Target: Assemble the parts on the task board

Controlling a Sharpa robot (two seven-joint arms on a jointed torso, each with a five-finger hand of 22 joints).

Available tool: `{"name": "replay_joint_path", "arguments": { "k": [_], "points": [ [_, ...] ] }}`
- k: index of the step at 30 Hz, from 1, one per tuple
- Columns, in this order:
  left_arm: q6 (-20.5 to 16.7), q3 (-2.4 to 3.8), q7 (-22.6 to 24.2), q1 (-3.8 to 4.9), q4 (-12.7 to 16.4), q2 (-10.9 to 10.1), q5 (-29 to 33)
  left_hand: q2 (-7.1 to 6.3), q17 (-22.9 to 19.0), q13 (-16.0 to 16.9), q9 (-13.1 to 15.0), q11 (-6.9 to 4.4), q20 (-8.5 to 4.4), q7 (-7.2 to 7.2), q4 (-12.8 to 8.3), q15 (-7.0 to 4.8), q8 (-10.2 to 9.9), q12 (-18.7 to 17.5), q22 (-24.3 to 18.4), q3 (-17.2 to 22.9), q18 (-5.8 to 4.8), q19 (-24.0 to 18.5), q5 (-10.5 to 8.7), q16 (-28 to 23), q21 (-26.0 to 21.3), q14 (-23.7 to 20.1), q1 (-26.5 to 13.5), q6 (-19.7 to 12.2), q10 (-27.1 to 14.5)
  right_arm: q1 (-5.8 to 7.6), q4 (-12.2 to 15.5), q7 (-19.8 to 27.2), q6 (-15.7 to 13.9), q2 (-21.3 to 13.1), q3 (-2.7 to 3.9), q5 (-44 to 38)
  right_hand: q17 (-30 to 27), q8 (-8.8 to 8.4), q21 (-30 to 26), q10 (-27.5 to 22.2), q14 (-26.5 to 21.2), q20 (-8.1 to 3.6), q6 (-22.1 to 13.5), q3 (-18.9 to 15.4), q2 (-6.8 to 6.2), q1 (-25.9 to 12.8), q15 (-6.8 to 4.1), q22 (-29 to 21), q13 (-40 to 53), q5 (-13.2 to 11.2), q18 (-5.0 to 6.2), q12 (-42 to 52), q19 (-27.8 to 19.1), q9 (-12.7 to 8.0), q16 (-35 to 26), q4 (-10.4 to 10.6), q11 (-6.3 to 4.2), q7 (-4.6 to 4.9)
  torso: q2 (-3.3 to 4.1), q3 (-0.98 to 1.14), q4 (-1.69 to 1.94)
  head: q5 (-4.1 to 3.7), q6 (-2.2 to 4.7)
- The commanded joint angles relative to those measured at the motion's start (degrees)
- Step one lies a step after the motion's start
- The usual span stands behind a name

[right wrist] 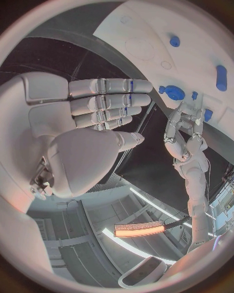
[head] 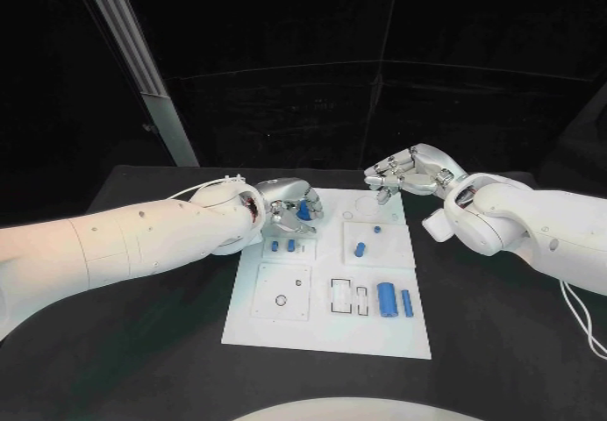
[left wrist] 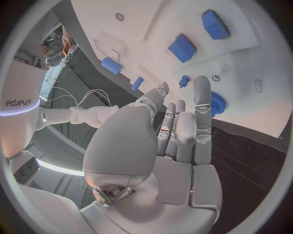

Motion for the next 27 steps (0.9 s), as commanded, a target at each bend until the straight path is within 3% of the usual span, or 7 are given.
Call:
{"name": "replay_joint_path", "arguments": {
  "k": [1, 4, 12, 27],
  "points": [
    [2.1, 0.0, -1.0, -0.03, -0.7, 0.7, -6.6, 0.82, 5.0, -1.5, -0.9, -0.34, -0.2, -0.19, -0.5, -0.24, -0.9, -0.7, 2.2, -0.5, 0.45, 2.6, -0.05, 4.2, 2.6, 2.8, 0.1, 1.4, 0.7, 0.1, 0.0, 0.8, -0.2, 0.1, 0.03, 0.2, -0.1, -0.35, -0.2, -0.4, -0.5, 0.22, -0.2, -0.3, 0.47, 0.2, 0.07, -0.1, -0.1, 0.3, 0.62, -0.3, -0.2, 0.0, -0.3, 0.0, -0.17, 0.01, 0.01, -0.01, -0.06, -0.1, 0.04],
    [3.0, -0.01, -1.9, -0.08, -1.3, 1.2, -7.4, 1.16, 6.9, -2.5, -1.4, -0.47, -0.35, -0.38, -0.9, -0.44, -1.4, -1.1, 5.9, -0.6, -0.18, 4.6, 0.01, 5.8, 6.1, 3.9, -0.1, 2.4, 1.4, 0.1, 0.0, 0.8, -0.2, 0.1, 0.03, 0.2, -0.1, -0.35, -0.2, -0.4, -0.5, 0.22, -0.2, -0.3, 0.47, 0.2, 0.07, -0.1, -0.1, 0.3, 0.62, -0.3, -0.2, 0.0, -0.3, 0.0, -0.17, 0.01, 0.01, 0.03, -0.07, -0.07, 0.07],
    [4.3, 0.0, -3.8, -0.13, -2.4, 2.5, -8.7, 2.29, 6.9, -4.2, -2.2, -0.85, -0.76, -0.8, -1.7, -0.82, -2.1, -1.9, 11.3, 0.5, -1.03, 7.3, 0.22, 6.6, 11.1, 4.9, 0.2, 4.7, 3.6, 0.1, 0.0, 0.8, -0.2, 0.2, 0.03, 0.2, -0.1, -0.35, -0.2, -0.4, -0.5, 0.22, -0.2, -0.3, 0.47, 0.2, 0.07, -0.1, -0.1, 0.3, 0.62, -0.3, -0.2, 0.0, -0.3, 0.0, -0.17, 0.01, 0.03, -0.01, 0.05, -0.22, 0.01],
    [5.9, 0.03, -5.7, -0.14, -4.1, 3.9, -9.0, 3.08, 6.4, -5.6, -3.1, -1.1, -1.11, -1.0, -2.9, -1.1, -3.1, -3.8, 13.4, 4.0, -1.39, 8.3, 0.3, 6.9, 12.9, 5.4, 0.1, 6.6, 6.0, 0.1, 0.0, 0.8, -0.2, 0.3, 0.03, 0.2, -0.1, -0.35, -0.2, -0.4, -0.5, 0.22, -0.2, -0.3, 0.47, 0.2, 0.07, -0.1, -0.1, 0.3, 0.62, -0.3, -0.2, 0.0, -0.3, 0.0, -0.17, 0.01, 0.01, 0.02, 0.05, -0.31, -0.16]
  ]
}}
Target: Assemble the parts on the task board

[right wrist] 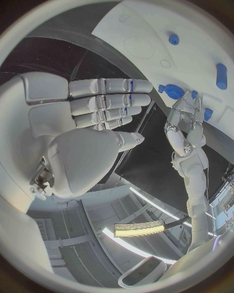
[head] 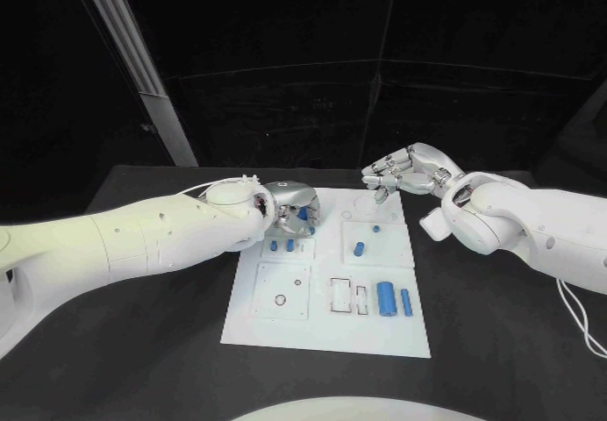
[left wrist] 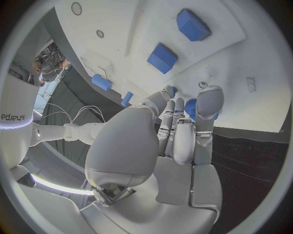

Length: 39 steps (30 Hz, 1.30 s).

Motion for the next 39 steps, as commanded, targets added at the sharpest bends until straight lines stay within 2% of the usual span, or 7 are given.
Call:
{"name": "replay_joint_path", "arguments": {
  "k": [1, 21, 25, 29, 33, 39],
  "points": [
    [1.6, 0.04, -1.2, 0.06, -0.3, 0.3, -0.7, 0.56, -0.1, -0.1, -0.1, 0.02, 0.03, 0.04, -0.1, -0.16, -0.4, -0.6, 0.2, 0.8, -0.47, 0.5, 0.3, 0.3, 0.4, 1.1, -0.3, 0.4, 0.6, 0.09, 0.1, 0.6, -0.2, 0.1, 0.03, 0.2, -0.1, -0.35, -0.2, -0.4, -0.5, 0.22, -0.2, -0.3, 0.48, 0.2, 0.07, -0.1, -0.1, 0.3, 0.62, -0.3, -0.2, 0.0, -0.3, 0.0, -0.17, 0.01, 0.0, -0.01, 0.05, -0.07, -0.07],
    [4.5, 0.04, -1.8, -0.11, -1.0, 1.2, -0.8, 0.42, -0.7, -0.1, -0.4, -0.14, -0.07, -0.07, -0.5, -0.27, -0.9, -1.4, 1.6, 2.2, -0.69, 0.8, 0.12, 0.3, 1.5, 1.1, -1.1, 1.4, 1.9, 0.09, 0.1, 0.7, -0.1, 0.2, 0.03, 0.2, -0.1, -0.32, -0.3, -0.4, -0.4, 0.23, -0.2, -0.2, 0.55, 0.3, 0.06, -0.1, -0.1, 0.4, 0.63, -0.3, -0.2, 0.0, -0.3, 0.0, -0.19, -0.01, -0.03, -0.03, 0.08, -0.08, -0.43],
    [5.0, 0.04, -2.4, -0.13, -1.1, 1.3, -1.5, 0.76, -0.8, 0.0, -0.4, -0.38, -0.17, -0.21, -0.6, -0.44, -0.9, -1.3, 2.3, 2.9, -0.78, 1.0, 0.1, 0.3, 2.1, 1.2, -1.3, 2.0, 3.0, 0.09, 0.1, 0.7, -0.1, 0.3, 0.03, 0.2, -0.1, -0.32, -0.3, -0.4, -0.4, 0.23, -0.2, -0.2, 0.55, 0.3, 0.06, -0.1, -0.1, 0.4, 0.63, -0.3, -0.2, 0.0, -0.3, 0.0, -0.19, -0.01, -0.03, -0.02, 0.05, -0.12, -0.4],
    [5.1, 0.05, -3.0, -0.16, -1.2, 1.4, -2.0, 1.89, -0.7, 0.2, -0.3, -0.9, -0.49, -0.47, -1.3, -0.88, -0.6, -0.9, 4.1, 4.7, -1.02, 1.3, -0.3, 0.5, 3.5, 1.2, -0.6, 3.3, 5.1, 0.09, 0.1, 0.7, -0.1, 0.3, 0.03, 0.2, -0.1, -0.32, -0.3, -0.4, -0.4, 0.23, -0.2, -0.2, 0.55, 0.3, 0.06, -0.1, -0.1, 0.4, 0.63, -0.3, -0.2, 0.0, -0.3, 0.0, -0.19, -0.01, -0.02, -0.04, 0.01, -0.11, -0.43],
    [4.4, 0.05, -3.2, -0.2, -1.2, 1.5, -2.3, 2.62, -0.6, 0.3, -0.3, -1.06, -0.75, -0.47, -2.3, -1.09, -0.6, -0.9, 5.2, 6.7, -1.22, 1.5, -0.72, 0.8, 4.4, 1.3, -0.2, 4.4, 6.3, 0.09, 0.1, 0.7, -0.1, 0.3, 0.03, 0.2, -0.1, -0.32, -0.3, -0.4, -0.4, 0.23, -0.2, -0.2, 0.55, 0.3, 0.06, -0.1, -0.1, 0.4, 0.63, -0.3, -0.2, 0.0, -0.3, 0.0, -0.19, -0.01, -0.04, -0.02, 0.05, -0.19, -0.45],
    [1.6, 0.07, -2.2, -0.26, -1.0, 1.3, -2.4, 2.53, -0.5, 0.3, -0.4, -1.16, -0.87, -0.45, -3.1, -1.11, -0.8, -1.2, 6.7, 8.4, -1.46, 1.7, -0.73, 1.0, 5.7, 1.4, -0.6, 5.0, 7.0, 0.09, 0.0, 0.7, -0.1, 0.4, 0.03, 0.2, -0.1, -0.32, -0.3, -0.4, -0.4, 0.23, -0.2, -0.2, 0.55, 0.3, 0.06, -0.1, -0.1, 0.4, 0.63, -0.3, -0.2, 0.0, -0.3, 0.0, -0.19, -0.01, -0.06, -0.04, 0.08, -0.24, -0.38]
  ]
}}
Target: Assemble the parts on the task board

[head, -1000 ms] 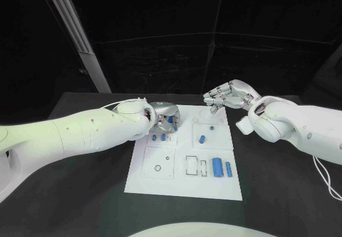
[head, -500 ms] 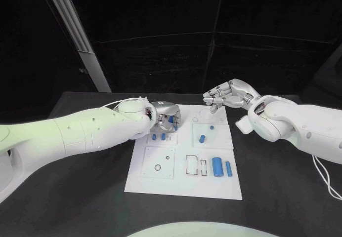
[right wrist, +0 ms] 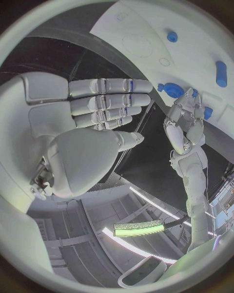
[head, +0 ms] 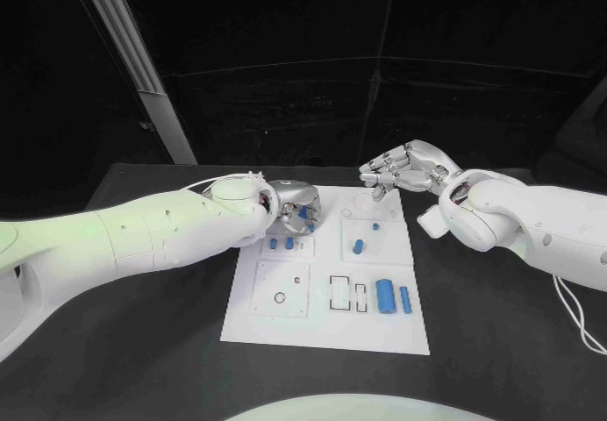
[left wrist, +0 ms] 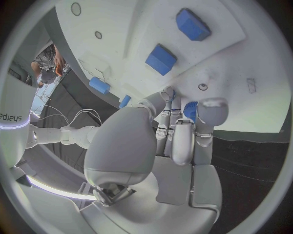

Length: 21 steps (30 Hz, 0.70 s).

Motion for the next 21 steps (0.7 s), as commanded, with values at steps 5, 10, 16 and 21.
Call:
{"name": "replay_joint_path", "arguments": {
  "k": [5, 10, 16, 21],
  "points": [
    [-3.0, -0.15, 0.2, -0.3, 0.9, -0.8, -0.4, 0.14, -0.2, 0.1, 0.0, 0.04, 0.01, 0.04, -0.2, -0.35, -0.4, -0.2, 0.7, 1.0, -0.65, 0.5, -0.02, 0.3, 0.6, 1.2, -0.7, 0.6, 0.5, 0.09, 0.0, 0.7, -0.1, 0.1, 0.03, 0.2, -0.1, -0.32, -0.3, -0.4, -0.5, 0.23, -0.2, -0.2, 0.32, 0.1, 0.06, -0.1, -0.1, 0.2, 0.63, -0.3, -0.2, 0.0, -0.3, 0.0, -0.19, -0.01, -0.04, -0.01, 0.01, -0.05, 0.16],
    [-4.2, -0.04, 0.6, -0.29, 2.0, -1.8, 0.2, -0.05, -0.1, 0.0, -0.1, 0.1, 0.02, 0.11, -0.3, -0.33, -0.5, -0.4, 1.0, 1.3, -0.69, 0.5, -0.04, 0.4, 0.8, 1.2, -1.1, 0.6, 0.5, 0.09, 0.0, 0.7, -0.1, 0.1, 0.03, 0.2, -0.1, -0.3, -0.3, -0.4, -0.5, 0.23, -0.2, -0.2, 0.37, 0.2, 0.05, -0.1, -0.1, 0.3, 0.64, -0.3, -0.1, 0.0, -0.3, -0.1, -0.2, -0.02, -0.04, -0.01, 0.07, -0.09, 0.34],
    [-5.8, 0.32, 0.8, -0.27, 3.8, -3.5, 0.8, -0.15, -0.1, 0.0, -0.1, 0.11, 0.03, 0.16, -0.3, -0.31, -0.6, -0.5, 1.1, 1.4, -0.72, 0.6, -0.02, 0.4, 0.9, 1.2, -1.3, 0.7, 0.6, 0.09, -0.1, 0.7, -0.1, 0.1, 0.03, 0.2, -0.1, -0.3, -0.3, -0.4, -0.5, 0.23, -0.2, -0.2, 0.37, 0.2, 0.05, -0.1, -0.1, 0.3, 0.64, -0.3, -0.1, 0.0, -0.3, -0.1, -0.2, -0.02, -0.08, -0.03, 0.11, -0.06, 0.57],
    [-6.8, 1.21, 0.8, -0.25, 5.0, -5.1, 0.9, -0.25, -0.1, 0.1, 0.0, 0.08, 0.04, 0.14, -0.4, -0.32, -0.6, -0.6, 1.3, 1.7, -0.74, 0.6, 0.01, 0.5, 1.0, 1.3, -1.6, 0.9, 0.9, 0.09, -0.2, 0.7, 0.0, 0.1, 0.03, 0.2, -0.1, -0.3, -0.3, -0.4, -0.5, 0.23, -0.2, -0.2, 0.37, 0.2, 0.05, -0.1, -0.1, 0.3, 0.64, -0.3, -0.1, 0.0, -0.3, -0.1, -0.2, -0.02, -0.07, 0.0, 0.09, -0.01, 0.8]
  ]
}}
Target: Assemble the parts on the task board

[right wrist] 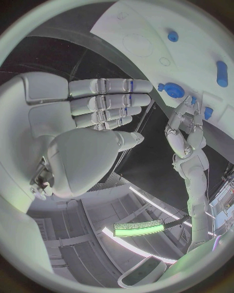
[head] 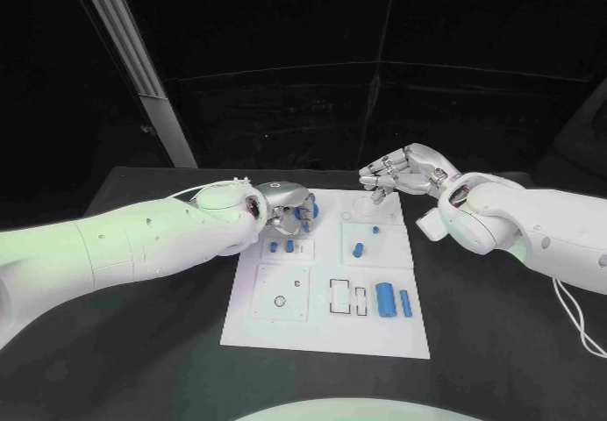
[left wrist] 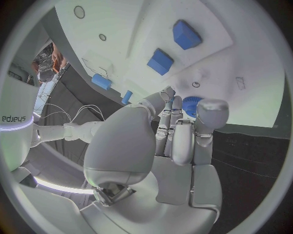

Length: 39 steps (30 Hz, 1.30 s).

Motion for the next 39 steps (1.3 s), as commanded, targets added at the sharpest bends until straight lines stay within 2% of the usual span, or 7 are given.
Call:
{"name": "replay_joint_path", "arguments": {
  "k": [1, 6, 13, 19, 28, 39],
  "points": [
    [-2.6, 0.55, 0.4, 0.1, 0.9, -1.0, 0.6, -0.07, 0.0, 0.1, 0.1, -0.08, -0.16, 0.03, 0.0, -0.33, -0.1, -0.2, 0.3, 0.6, -0.74, 0.4, 0.07, 0.3, 0.3, 1.3, -0.6, 0.5, 0.6, 0.1, 0.0, 0.6, 0.0, 0.0, 0.03, 0.2, -0.1, -0.3, -0.3, -0.2, -0.5, 0.23, -0.2, -0.2, 0.37, 0.2, 0.05, -0.1, -0.1, 0.3, 0.64, -0.3, -0.1, 0.0, -0.3, -0.1, 0.01, -0.02, 0.04, 0.03, -0.03, 0.08, 0.21],
    [-3.1, 0.96, -0.1, 0.11, 2.0, -2.8, 1.0, -0.11, 0.0, 0.1, 0.1, -0.1, -0.16, 0.01, 0.0, -0.34, -0.1, -0.2, 0.4, 0.6, -0.76, 0.4, 0.06, 0.3, 0.4, 1.3, -0.7, 0.6, 0.7, 0.1, 0.0, 0.6, 0.0, -0.1, 0.03, 0.2, -0.1, -0.3, -0.3, -0.2, -0.5, 0.23, -0.2, -0.2, 0.37, 0.2, 0.05, -0.1, -0.1, 0.3, 0.64, -0.3, -0.1, 0.0, -0.3, -0.1, 0.01, -0.02, 0.05, 0.05, -0.05, 0.14, 0.28],
    [-2.6, 1.15, -0.6, 0.1, 3.3, -5.5, 2.3, -0.25, -0.1, 0.1, 0.1, -0.14, -0.17, -0.04, -0.1, -0.36, -0.1, -0.3, 0.5, 0.7, -0.77, 0.5, 0.02, 0.3, 0.5, 1.3, -0.9, 0.8, 0.9, 0.1, 0.0, 0.5, 0.1, -0.1, 0.03, 0.2, -0.1, -0.3, -0.3, -0.2, -0.5, 0.23, -0.2, -0.2, 0.37, 0.2, 0.05, -0.1, -0.1, 0.3, 0.64, -0.3, -0.1, 0.0, -0.3, -0.1, 0.01, -0.02, 0.11, 0.02, -0.05, 0.02, 0.32],
    [-1.4, 1.18, -0.9, 0.1, 3.5, -7.0, 2.9, -0.44, -0.1, 0.1, 0.1, -0.17, -0.18, -0.08, -0.1, -0.38, -0.2, -0.4, 0.8, 0.6, -0.8, 0.5, -0.06, 0.3, 0.7, 1.3, -1.3, 0.9, 1.0, 0.1, 0.0, 0.5, 0.1, -0.1, 0.03, 0.2, -0.1, -0.3, -0.3, -0.2, -0.5, 0.23, -0.2, -0.2, 0.37, 0.2, 0.05, -0.1, -0.1, 0.3, 0.64, -0.3, -0.1, 0.0, -0.3, -0.1, 0.01, -0.02, 0.06, 0.03, -0.01, 0.01, 0.23],
    [0.3, 1.18, -1.1, 0.1, 3.6, -7.8, 3.1, -0.73, -0.3, 0.1, 0.1, -0.22, -0.2, -0.17, 0.0, -0.42, -0.2, -0.5, 1.0, 0.5, -0.83, 0.5, -0.18, 0.3, 0.8, 1.3, -1.7, 1.1, 1.2, 0.1, -0.1, 0.5, 0.1, 0.0, 0.03, 0.2, -0.1, -0.3, -0.3, -0.2, -0.5, 0.23, -0.2, -0.2, 0.37, 0.2, 0.05, -0.1, -0.1, 0.3, 0.64, -0.3, -0.1, 0.0, -0.3, -0.1, 0.01, -0.02, 0.07, 0.04, -0.08, 0.15, 0.18],
    [1.6, 1.14, -1.9, 0.1, 2.6, -7.0, 3.1, -0.75, -0.4, 0.1, 0.1, -0.23, -0.2, -0.18, 0.0, -0.42, -0.2, -0.5, 0.9, 0.5, -0.81, 0.4, -0.19, 0.2, 0.7, 1.2, -1.8, 1.1, 1.2, 0.1, -0.1, 0.5, 0.1, 0.1, 0.03, 0.2, -0.1, -0.3, -0.3, -0.2, -0.5, 0.23, -0.2, -0.2, 0.37, 0.2, 0.05, -0.1, -0.1, 0.3, 0.64, -0.3, -0.1, 0.0, -0.3, -0.1, 0.01, -0.02, 0.08, 0.03, -0.08, 0.19, 0.14]
  ]
}}
